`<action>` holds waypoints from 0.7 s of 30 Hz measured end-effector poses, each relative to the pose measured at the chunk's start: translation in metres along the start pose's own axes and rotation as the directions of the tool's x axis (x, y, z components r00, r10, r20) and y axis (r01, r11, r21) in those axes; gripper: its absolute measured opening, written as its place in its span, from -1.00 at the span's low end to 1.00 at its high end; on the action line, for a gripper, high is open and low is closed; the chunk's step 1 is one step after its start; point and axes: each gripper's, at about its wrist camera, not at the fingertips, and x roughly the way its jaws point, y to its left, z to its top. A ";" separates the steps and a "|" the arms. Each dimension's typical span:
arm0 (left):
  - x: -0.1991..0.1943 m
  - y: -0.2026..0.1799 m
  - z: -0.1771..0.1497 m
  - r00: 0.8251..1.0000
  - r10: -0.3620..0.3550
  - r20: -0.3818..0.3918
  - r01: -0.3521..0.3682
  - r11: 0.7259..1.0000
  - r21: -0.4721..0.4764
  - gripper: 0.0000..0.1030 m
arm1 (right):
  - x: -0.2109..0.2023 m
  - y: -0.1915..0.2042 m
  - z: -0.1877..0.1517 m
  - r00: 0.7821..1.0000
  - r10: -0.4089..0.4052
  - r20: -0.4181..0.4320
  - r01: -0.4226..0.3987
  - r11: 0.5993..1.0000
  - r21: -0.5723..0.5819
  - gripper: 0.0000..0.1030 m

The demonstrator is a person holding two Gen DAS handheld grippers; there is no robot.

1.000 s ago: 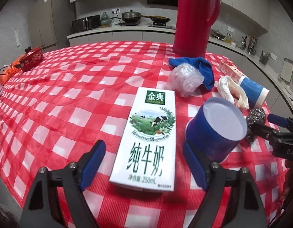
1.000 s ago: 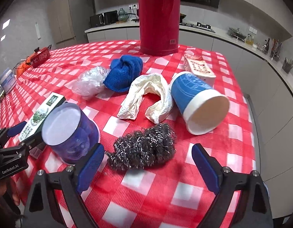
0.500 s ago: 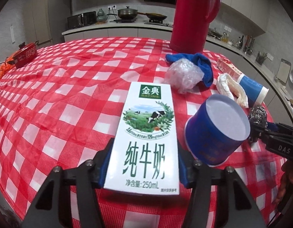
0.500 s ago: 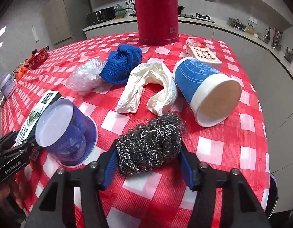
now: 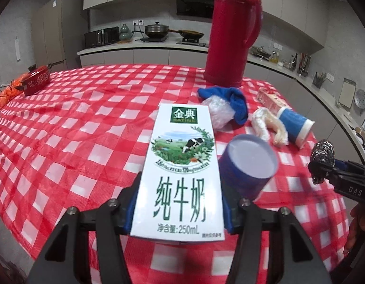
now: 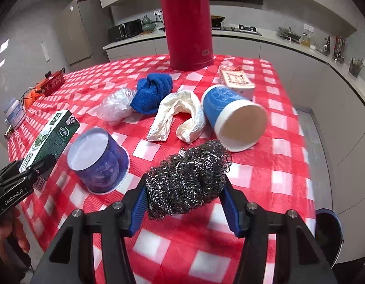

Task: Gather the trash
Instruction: 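Carry the milk carton and steel wool over the black bin with both tools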

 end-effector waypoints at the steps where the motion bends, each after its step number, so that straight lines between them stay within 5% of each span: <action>1: -0.005 -0.003 0.000 1.000 -0.005 0.009 0.005 1.000 0.003 0.09 | -0.006 -0.002 -0.001 1.000 -0.001 0.008 0.001 1.000 0.003 0.14; 21: -0.081 -0.115 -0.019 0.986 -0.145 0.077 0.134 0.982 0.132 0.09 | -0.136 -0.071 -0.055 0.989 -0.075 0.127 0.067 0.995 0.073 0.14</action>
